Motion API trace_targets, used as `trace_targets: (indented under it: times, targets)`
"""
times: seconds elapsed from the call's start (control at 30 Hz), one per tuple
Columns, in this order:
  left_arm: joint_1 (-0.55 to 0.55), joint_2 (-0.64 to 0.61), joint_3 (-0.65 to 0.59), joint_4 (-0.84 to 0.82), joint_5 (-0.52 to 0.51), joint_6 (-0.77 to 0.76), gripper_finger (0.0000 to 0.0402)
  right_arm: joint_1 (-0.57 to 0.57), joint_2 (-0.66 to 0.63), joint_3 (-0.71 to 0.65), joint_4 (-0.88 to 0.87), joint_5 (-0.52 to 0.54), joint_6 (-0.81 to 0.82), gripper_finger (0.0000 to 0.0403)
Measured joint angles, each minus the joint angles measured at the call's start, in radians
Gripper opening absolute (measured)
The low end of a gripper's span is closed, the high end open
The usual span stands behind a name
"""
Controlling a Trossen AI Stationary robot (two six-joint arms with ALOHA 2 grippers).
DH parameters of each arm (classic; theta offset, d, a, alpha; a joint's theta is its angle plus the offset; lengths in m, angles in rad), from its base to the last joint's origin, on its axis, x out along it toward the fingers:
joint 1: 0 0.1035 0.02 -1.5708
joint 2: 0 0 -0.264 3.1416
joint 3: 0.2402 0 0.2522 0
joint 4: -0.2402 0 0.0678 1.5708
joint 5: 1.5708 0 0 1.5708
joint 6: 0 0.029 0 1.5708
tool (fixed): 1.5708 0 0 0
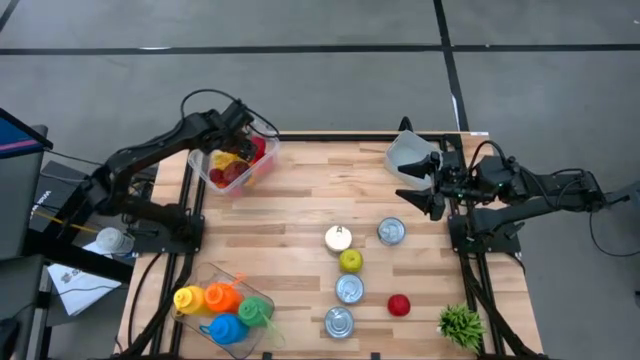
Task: Pick & Place Food Item
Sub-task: Put the red apple into the white bin, then put the red tomato into the white bin
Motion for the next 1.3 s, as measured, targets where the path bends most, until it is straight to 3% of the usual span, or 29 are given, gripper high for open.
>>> trace_targets:
  times: [0.37,0.63,0.83,1.03,1.3]
  targets:
    - [0.033,0.036,0.0,0.001,0.0,0.047,0.0388,0.0,0.0,0.0,0.0,0.0,0.0,0.0388]
    - [0.022,0.032,0.0,0.0,0.002,0.049,0.0391,0.0,0.0,0.0,-0.011,-0.001,0.016,0.0388]
    - [-0.032,-0.09,0.0,0.063,0.102,0.062,0.039,0.026,0.014,0.0,-0.205,-0.006,0.179,0.0388]
    - [-0.104,-0.29,0.0,0.241,0.227,-0.012,0.0381,0.175,0.152,0.0,-0.387,-0.073,0.335,0.0388]
    - [-0.17,-0.451,0.001,0.423,0.233,-0.068,0.0371,0.455,0.474,0.0,-0.378,-0.227,0.359,0.0388]
